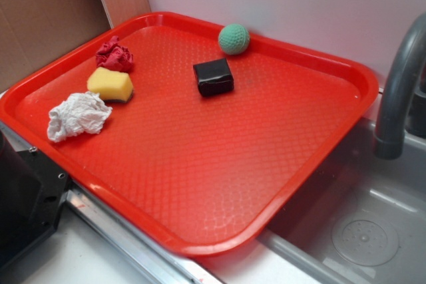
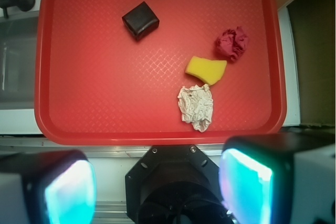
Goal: Grab the black box.
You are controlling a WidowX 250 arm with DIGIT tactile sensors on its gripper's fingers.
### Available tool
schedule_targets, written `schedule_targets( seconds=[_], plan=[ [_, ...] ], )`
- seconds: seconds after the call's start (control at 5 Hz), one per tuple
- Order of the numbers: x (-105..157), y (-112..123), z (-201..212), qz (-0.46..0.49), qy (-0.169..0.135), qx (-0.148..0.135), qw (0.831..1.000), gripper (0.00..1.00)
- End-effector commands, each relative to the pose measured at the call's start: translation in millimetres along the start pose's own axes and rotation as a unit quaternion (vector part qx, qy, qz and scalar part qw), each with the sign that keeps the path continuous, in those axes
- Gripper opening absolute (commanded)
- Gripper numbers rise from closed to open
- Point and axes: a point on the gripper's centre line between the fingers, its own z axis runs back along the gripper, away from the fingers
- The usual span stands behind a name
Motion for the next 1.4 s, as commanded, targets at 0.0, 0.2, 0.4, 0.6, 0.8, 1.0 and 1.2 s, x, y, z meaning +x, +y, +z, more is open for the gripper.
schedule_targets(
  seconds=[0.0,0.2,0.4,0.6,0.8,1.0,1.2],
  plan=[
    [0.0,0.0,0.0,0.0,0.0,0.0,1.0,1.0],
    [45.8,-17.3,-29.6,0.121,-0.065,0.013,0.99,1.0],
    [72.6,-17.7,-62.4,0.245,-0.058,0.02,0.968,1.0],
    [98.5,-1.6,-93.9,0.339,-0.076,0.019,0.938,1.0],
    [116.9,12.8,-129.3,0.361,-0.069,0.006,0.93,1.0],
    [132.9,17.4,-151.2,0.368,-0.069,-0.019,0.927,1.0],
    [132.9,17.4,-151.2,0.368,-0.069,-0.019,0.927,1.0]
  ],
)
